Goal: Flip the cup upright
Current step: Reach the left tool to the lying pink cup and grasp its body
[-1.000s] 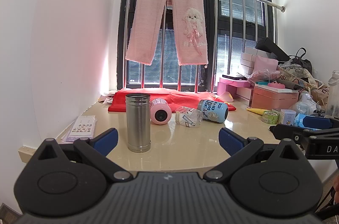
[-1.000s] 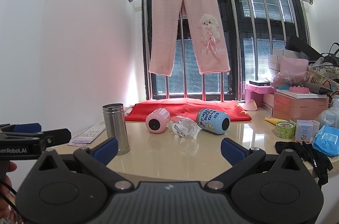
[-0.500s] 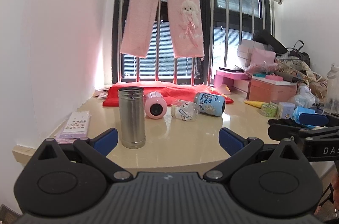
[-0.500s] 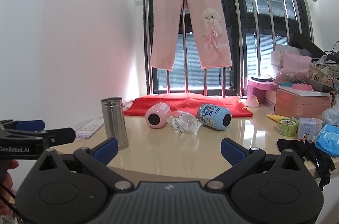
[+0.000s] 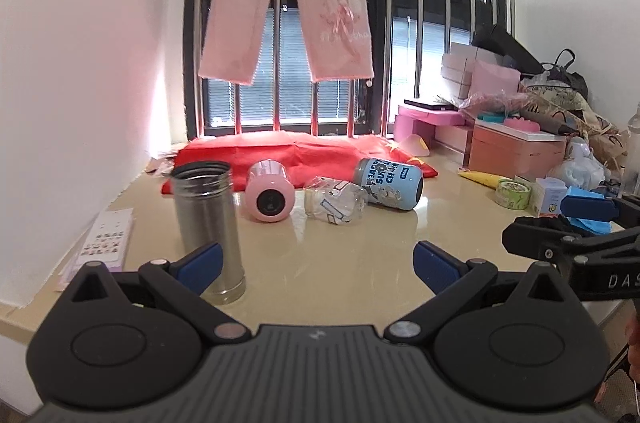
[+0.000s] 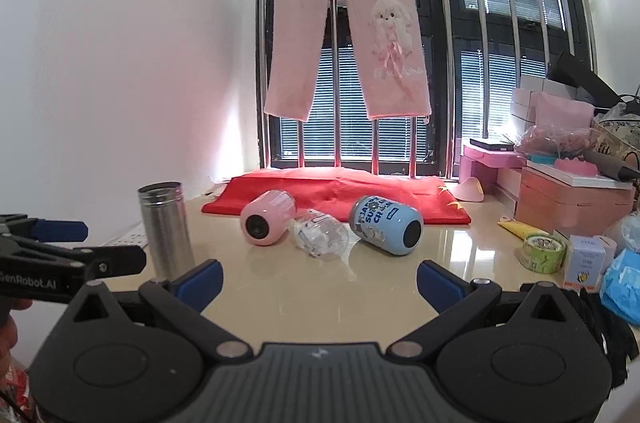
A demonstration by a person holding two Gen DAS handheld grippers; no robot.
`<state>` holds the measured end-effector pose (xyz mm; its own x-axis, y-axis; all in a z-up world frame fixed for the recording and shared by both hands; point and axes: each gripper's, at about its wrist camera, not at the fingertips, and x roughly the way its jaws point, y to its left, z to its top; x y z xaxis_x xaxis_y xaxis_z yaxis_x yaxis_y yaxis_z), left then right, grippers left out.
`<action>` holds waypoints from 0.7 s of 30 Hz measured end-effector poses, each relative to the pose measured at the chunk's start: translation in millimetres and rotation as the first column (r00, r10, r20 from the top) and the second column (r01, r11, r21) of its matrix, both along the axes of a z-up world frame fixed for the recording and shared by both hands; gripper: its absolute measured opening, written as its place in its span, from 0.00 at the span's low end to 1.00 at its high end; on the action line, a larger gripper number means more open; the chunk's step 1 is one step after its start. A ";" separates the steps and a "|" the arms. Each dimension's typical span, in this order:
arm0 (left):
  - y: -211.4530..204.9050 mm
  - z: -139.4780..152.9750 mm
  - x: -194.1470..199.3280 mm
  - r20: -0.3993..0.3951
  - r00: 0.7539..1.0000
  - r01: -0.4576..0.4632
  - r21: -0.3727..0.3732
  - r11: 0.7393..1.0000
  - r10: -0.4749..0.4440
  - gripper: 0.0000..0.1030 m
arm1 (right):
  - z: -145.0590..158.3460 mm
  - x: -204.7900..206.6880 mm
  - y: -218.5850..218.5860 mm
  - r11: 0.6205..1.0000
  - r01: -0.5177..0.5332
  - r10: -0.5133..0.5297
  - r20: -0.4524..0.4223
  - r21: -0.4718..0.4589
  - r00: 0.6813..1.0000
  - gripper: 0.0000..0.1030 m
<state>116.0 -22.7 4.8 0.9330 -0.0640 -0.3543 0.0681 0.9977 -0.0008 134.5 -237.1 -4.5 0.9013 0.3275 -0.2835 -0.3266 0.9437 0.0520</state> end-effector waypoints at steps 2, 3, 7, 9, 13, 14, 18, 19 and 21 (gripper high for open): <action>-2.8 3.1 19.2 -0.029 1.000 0.003 -0.012 1.000 -0.004 1.00 | 0.6 15.1 -3.0 1.000 -0.007 0.007 -0.010 -0.009 1.000 1.00; -5.0 4.9 28.4 -0.039 0.999 0.004 -0.015 1.000 -0.004 1.00 | 0.8 23.1 -4.7 1.000 -0.010 0.010 -0.015 -0.014 1.000 1.00; -14.7 13.2 62.9 -0.066 0.998 -0.003 0.002 1.000 0.003 1.00 | 2.7 57.3 -12.5 0.999 -0.026 0.025 -0.028 -0.033 0.999 1.00; -19.2 17.7 80.4 -0.082 0.997 -0.004 0.008 1.000 0.005 1.00 | 4.8 74.7 -15.9 0.999 -0.035 0.033 -0.035 -0.038 0.999 1.00; -27.2 27.6 116.0 -0.115 0.993 -0.009 0.025 1.000 0.012 1.00 | 10.5 113.6 -22.4 0.996 -0.066 0.064 -0.041 -0.060 0.997 1.00; -29.0 29.6 125.0 -0.126 0.992 -0.011 0.031 0.999 0.015 1.00 | 11.5 122.2 -22.9 0.995 -0.075 0.073 -0.042 -0.067 0.996 1.00; -32.4 38.9 165.9 -0.192 0.981 -0.028 0.059 0.998 0.039 1.00 | 13.5 163.0 -23.4 0.985 -0.135 0.129 -0.067 -0.105 0.989 1.00; -32.2 41.9 176.6 -0.210 0.976 -0.034 0.064 0.997 0.047 1.00 | 13.9 173.4 -22.4 0.981 -0.155 0.147 -0.073 -0.116 0.986 1.00; -31.3 48.0 199.7 -0.254 0.966 -0.039 0.077 0.996 0.058 1.00 | 14.6 193.2 -19.4 0.971 -0.193 0.183 -0.082 -0.140 0.980 1.00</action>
<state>315.7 -54.1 52.8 0.8123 0.0128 -0.5832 0.0262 0.9979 0.0584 327.8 -256.5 10.1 0.8046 0.4398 -0.3991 -0.4994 0.8647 -0.0540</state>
